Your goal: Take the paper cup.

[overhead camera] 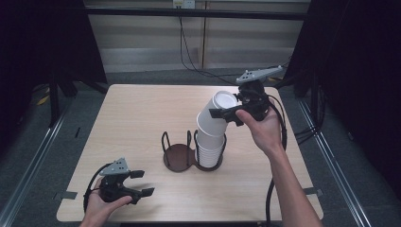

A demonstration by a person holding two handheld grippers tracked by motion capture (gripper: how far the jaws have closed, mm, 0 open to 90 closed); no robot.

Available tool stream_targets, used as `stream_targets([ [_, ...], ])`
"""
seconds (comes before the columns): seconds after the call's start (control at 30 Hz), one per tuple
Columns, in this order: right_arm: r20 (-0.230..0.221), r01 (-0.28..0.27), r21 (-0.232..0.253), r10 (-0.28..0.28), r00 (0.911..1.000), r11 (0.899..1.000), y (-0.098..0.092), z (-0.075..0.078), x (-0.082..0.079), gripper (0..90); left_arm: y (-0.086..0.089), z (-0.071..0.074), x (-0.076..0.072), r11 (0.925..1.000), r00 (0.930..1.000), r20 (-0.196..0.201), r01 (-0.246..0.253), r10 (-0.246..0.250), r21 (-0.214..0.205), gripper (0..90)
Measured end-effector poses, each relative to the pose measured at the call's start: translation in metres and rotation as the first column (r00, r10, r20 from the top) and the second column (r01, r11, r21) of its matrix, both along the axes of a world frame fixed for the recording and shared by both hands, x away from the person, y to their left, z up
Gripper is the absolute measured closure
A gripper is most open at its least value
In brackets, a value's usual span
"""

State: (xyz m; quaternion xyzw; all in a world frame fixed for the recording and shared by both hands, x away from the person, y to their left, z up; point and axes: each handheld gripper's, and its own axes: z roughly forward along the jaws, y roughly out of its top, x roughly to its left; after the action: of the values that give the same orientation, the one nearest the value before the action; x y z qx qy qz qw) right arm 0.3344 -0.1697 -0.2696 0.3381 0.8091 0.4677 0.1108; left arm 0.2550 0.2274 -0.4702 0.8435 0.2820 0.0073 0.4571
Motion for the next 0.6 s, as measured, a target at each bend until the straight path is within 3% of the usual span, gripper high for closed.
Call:
stream_targets([
  [0.6, 0.043, 0.022, 0.101, -0.027, 0.9987, 0.995, -0.014, 0.0, -0.007, 24.2, 0.0, 0.0, 0.0, 1.0, 1.0, 0.003, 0.001, -0.001, -0.005, 20.1],
])
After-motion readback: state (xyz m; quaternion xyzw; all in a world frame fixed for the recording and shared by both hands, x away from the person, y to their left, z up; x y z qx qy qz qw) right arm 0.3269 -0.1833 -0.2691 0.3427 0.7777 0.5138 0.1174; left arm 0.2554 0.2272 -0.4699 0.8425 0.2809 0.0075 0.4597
